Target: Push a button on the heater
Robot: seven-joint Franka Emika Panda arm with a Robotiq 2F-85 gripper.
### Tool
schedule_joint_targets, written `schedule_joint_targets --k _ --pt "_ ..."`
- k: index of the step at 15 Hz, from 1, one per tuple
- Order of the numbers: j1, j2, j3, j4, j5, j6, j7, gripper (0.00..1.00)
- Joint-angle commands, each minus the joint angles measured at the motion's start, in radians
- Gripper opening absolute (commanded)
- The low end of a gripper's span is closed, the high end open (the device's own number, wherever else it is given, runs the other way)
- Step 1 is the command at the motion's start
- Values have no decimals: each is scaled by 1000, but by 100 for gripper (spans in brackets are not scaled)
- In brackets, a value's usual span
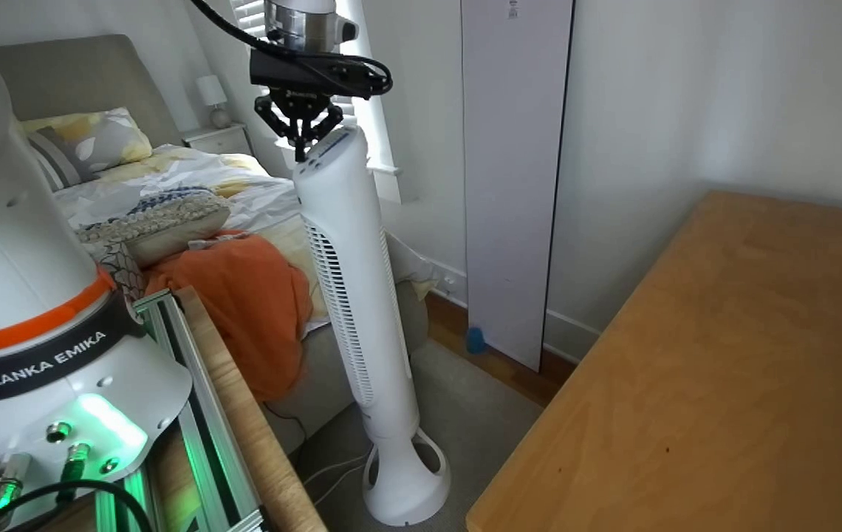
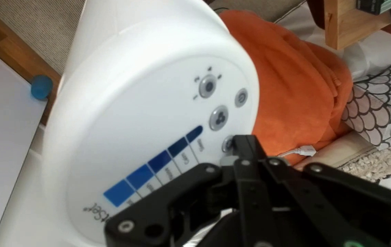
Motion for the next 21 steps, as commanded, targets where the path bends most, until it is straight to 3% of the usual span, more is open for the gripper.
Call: schedule_joint_targets --k 1,5,8,13,20,21 --pt "-43 98 0 -3 53 -4 -107 0" --pt "-82 115 29 14 63 -41 -106 0" --pt "-90 57 71 28 37 -76 -50 0" --pt "-111 -70 128 36 -75 -131 114 0" --pt "-150 -214 127 107 -156 -286 416 0" --pt "-163 -233 137 112 -183 -304 495 26"
